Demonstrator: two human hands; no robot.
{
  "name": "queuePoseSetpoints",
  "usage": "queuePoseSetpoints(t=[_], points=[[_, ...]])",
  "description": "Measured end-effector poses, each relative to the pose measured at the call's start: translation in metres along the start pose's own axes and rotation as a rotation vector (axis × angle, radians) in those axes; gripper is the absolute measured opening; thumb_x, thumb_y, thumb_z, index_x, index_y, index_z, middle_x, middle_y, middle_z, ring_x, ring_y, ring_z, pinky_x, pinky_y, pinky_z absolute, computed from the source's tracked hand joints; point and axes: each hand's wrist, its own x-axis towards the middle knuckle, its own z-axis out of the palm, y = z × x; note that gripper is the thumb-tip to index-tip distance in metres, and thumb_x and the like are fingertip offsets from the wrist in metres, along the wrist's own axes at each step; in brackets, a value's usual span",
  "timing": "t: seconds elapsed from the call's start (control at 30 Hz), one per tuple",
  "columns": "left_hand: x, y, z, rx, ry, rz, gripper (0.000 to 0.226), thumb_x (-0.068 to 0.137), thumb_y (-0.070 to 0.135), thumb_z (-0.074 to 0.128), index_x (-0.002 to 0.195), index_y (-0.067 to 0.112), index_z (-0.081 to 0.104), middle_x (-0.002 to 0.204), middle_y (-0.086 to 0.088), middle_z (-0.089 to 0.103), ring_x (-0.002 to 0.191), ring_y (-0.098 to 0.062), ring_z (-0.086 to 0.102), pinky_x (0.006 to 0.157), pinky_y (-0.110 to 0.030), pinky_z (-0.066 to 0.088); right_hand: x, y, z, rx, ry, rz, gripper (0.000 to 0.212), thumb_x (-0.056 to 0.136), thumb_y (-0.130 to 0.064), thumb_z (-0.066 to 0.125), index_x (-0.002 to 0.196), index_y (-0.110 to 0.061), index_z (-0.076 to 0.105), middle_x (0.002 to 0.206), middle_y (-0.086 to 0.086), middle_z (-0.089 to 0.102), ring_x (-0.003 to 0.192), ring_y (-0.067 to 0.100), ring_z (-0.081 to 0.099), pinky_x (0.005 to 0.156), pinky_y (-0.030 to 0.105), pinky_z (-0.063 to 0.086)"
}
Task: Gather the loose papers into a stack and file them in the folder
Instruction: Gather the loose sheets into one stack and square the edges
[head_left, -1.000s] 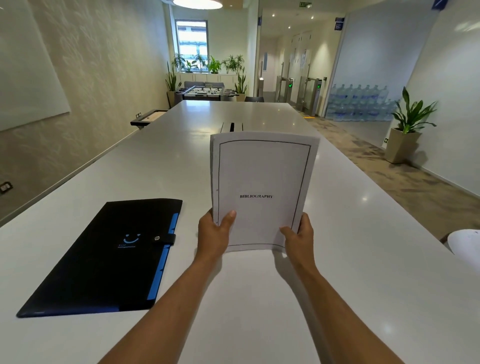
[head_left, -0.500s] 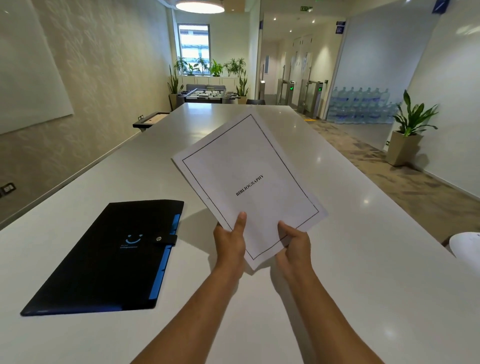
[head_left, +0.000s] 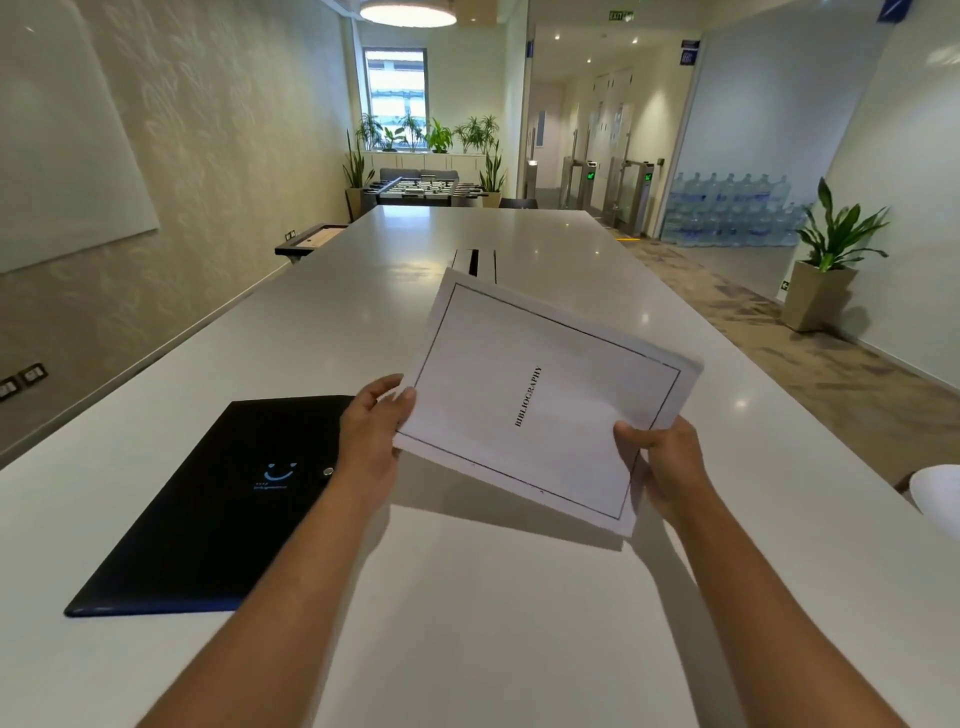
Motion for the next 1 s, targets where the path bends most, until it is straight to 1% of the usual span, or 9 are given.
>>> queuePoseSetpoints(t=[0.07,0.17,0.23,0.37,0.53,0.6,0.77,0.87,1.0], points=[[0.009,0.011,-0.01,0.154,-0.112,-0.009,0.029,0.085,0.017,0.07,0.114,0.018,0.064,0.099,-0.003,0.07,0.094,-0.014,0.065,0.087,-0.029,0.05,0.003,-0.005,-0.006,-0.063,-0.049,-0.007,0.032,0.078,0.009,0.065,0.091,-0.02,0.069,0.083,0.0,0.073,0.077,0.018,0.067,0.068,0.03,0.054],[0.014,0.019,-0.013,0.418,-0.286,-0.037,0.052,0.084,0.032,0.072,0.129,0.014,0.054,0.122,-0.006,0.064,0.108,-0.016,0.064,0.09,-0.025,0.051,0.008,-0.011,-0.007,-0.181,-0.163,-0.033,0.024,0.078,0.008,0.065,0.086,-0.013,0.069,0.075,0.003,0.068,0.072,0.022,0.062,0.063,0.03,0.052],[0.01,0.019,-0.01,0.493,-0.311,0.063,0.042,0.088,0.03,0.067,0.127,0.017,0.055,0.121,0.002,0.065,0.115,-0.018,0.06,0.089,-0.023,0.052,0.009,-0.013,-0.003,-0.244,-0.198,-0.058,0.023,0.075,0.008,0.065,0.092,-0.007,0.068,0.079,0.006,0.068,0.077,0.025,0.061,0.067,0.033,0.051],[0.001,0.013,0.001,0.459,-0.181,0.275,0.027,0.092,0.023,0.061,0.119,0.025,0.055,0.113,0.004,0.066,0.104,-0.012,0.064,0.087,-0.033,0.054,0.009,-0.015,0.008,-0.196,-0.14,-0.14,0.039,0.078,0.005,0.067,0.108,-0.02,0.066,0.102,0.0,0.072,0.093,0.018,0.069,0.077,0.032,0.054],[-0.006,0.009,0.011,0.436,-0.028,0.483,0.027,0.09,0.024,0.063,0.113,0.028,0.05,0.105,0.014,0.061,0.096,0.0,0.062,0.074,-0.016,0.054,0.005,-0.014,0.017,-0.149,-0.119,-0.273,0.037,0.078,0.0,0.07,0.102,-0.028,0.067,0.097,-0.008,0.074,0.091,0.013,0.07,0.075,0.024,0.057],[-0.009,-0.001,0.009,0.453,-0.003,0.471,0.034,0.087,0.022,0.067,0.115,0.022,0.047,0.104,0.011,0.059,0.096,-0.004,0.062,0.071,-0.016,0.052,0.001,-0.007,0.018,-0.155,-0.148,-0.259,0.035,0.075,-0.003,0.071,0.098,-0.028,0.067,0.092,-0.008,0.075,0.088,0.014,0.071,0.071,0.026,0.057],[-0.01,-0.029,-0.003,0.37,0.0,0.245,0.058,0.082,0.014,0.073,0.133,0.013,0.045,0.123,-0.007,0.059,0.113,-0.02,0.057,0.095,-0.039,0.048,0.0,0.015,0.016,-0.118,-0.172,-0.143,0.029,0.077,-0.003,0.068,0.102,-0.018,0.07,0.101,0.005,0.074,0.095,0.026,0.069,0.079,0.039,0.055],[-0.008,-0.035,-0.005,0.378,0.003,0.23,0.057,0.083,0.014,0.071,0.135,0.013,0.046,0.125,-0.007,0.06,0.114,-0.021,0.057,0.097,-0.041,0.047,0.0,0.018,0.02,-0.158,-0.136,-0.125,0.021,0.075,-0.015,0.073,0.093,-0.024,0.071,0.094,-0.005,0.074,0.089,0.016,0.069,0.074,0.03,0.053],[-0.009,-0.038,-0.004,0.38,0.022,0.259,0.049,0.087,0.014,0.068,0.132,0.012,0.049,0.12,-0.004,0.061,0.106,-0.015,0.059,0.089,-0.03,0.049,-0.001,0.021,0.023,-0.263,-0.121,-0.162,0.015,0.082,-0.016,0.072,0.088,-0.029,0.068,0.087,-0.013,0.073,0.083,0.005,0.068,0.067,0.015,0.05]])
